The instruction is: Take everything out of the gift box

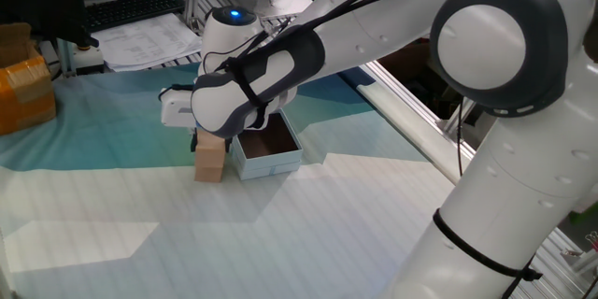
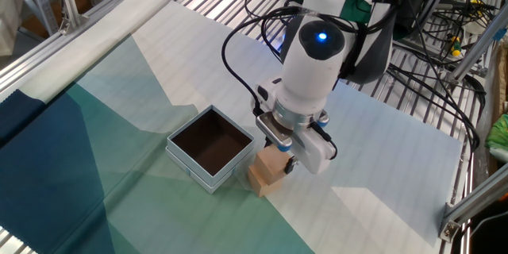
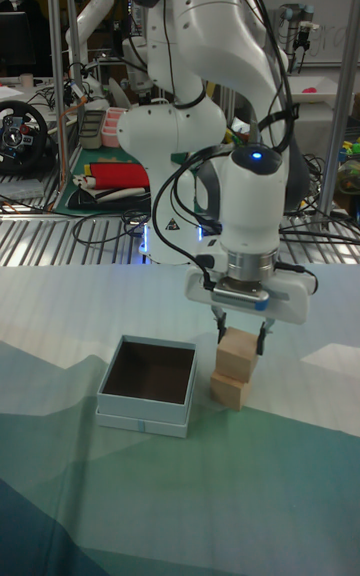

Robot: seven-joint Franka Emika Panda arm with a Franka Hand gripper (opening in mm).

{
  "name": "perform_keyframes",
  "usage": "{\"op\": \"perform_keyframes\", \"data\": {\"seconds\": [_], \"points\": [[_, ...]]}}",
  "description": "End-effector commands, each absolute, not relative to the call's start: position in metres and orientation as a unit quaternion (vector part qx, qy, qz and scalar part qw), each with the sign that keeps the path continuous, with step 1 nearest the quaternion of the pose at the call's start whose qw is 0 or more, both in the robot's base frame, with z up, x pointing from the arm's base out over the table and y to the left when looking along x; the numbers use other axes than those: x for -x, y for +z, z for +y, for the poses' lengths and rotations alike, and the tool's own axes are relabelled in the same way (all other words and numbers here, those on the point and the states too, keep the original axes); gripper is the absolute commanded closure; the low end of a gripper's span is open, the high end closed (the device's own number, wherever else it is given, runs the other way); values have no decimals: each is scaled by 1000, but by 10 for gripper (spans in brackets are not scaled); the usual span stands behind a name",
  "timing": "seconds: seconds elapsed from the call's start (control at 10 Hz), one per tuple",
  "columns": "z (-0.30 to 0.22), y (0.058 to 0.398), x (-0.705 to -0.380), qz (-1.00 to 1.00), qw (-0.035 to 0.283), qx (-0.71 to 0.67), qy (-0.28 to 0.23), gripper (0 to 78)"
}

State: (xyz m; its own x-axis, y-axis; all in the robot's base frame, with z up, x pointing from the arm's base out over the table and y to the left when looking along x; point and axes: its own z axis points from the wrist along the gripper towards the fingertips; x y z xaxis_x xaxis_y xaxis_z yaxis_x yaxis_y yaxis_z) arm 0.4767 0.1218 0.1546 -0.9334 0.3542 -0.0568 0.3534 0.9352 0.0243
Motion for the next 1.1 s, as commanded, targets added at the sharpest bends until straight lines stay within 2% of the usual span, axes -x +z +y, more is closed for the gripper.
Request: {"op": "perform_keyframes", "data": {"seconds": [0.1, 0.7, 1.1], "points": [[122, 157, -479, 983, 33, -182, 6, 2], [122, 157, -479, 983, 33, -182, 6, 2], [117, 170, -476, 987, 31, -159, 2, 2]]}}
